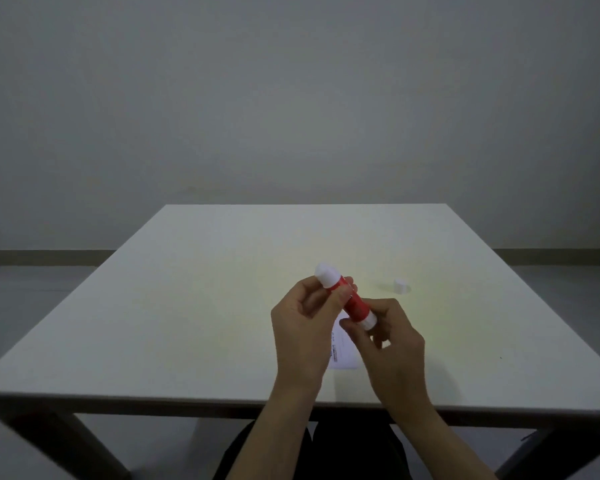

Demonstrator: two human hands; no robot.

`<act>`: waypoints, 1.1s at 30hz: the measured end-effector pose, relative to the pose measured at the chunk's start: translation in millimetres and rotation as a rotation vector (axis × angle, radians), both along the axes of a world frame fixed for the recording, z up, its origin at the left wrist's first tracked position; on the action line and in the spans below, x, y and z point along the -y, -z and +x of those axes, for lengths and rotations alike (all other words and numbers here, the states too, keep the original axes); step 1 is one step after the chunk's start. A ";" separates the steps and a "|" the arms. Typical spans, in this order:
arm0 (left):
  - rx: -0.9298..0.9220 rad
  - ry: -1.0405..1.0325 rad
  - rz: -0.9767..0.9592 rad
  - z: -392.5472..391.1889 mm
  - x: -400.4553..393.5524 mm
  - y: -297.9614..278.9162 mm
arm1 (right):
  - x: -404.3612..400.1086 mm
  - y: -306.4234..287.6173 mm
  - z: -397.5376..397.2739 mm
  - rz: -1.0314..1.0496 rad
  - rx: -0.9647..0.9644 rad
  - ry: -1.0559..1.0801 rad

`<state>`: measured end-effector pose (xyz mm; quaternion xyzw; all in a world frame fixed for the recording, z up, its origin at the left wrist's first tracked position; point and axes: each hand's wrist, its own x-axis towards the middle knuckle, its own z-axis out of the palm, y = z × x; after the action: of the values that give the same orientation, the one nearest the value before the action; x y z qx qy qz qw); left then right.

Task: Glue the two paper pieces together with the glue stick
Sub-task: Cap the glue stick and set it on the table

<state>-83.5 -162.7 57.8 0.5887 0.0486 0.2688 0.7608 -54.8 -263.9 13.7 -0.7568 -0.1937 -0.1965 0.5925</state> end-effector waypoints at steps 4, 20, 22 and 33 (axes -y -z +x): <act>0.029 0.016 0.073 -4.3 -4.8 -7.5 | 10.3 -18.6 -2.5 0.423 -0.823 -0.651; 0.004 -0.021 0.083 -9.9 -10.7 -3.6 | 6.6 -10.8 -3.3 0.425 -0.856 -0.629; 0.016 0.009 0.056 -10.7 -12.1 -3.0 | 9.8 -12.2 -1.5 0.483 -0.888 -0.727; -0.051 -0.145 0.037 -3.4 -6.9 9.4 | -11.2 6.9 -5.6 -0.001 0.049 0.031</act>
<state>-86.9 -155.8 48.4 0.6043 0.1054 0.3089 0.7268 -60.4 -252.7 6.8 -0.7550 -0.1965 -0.2241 0.5841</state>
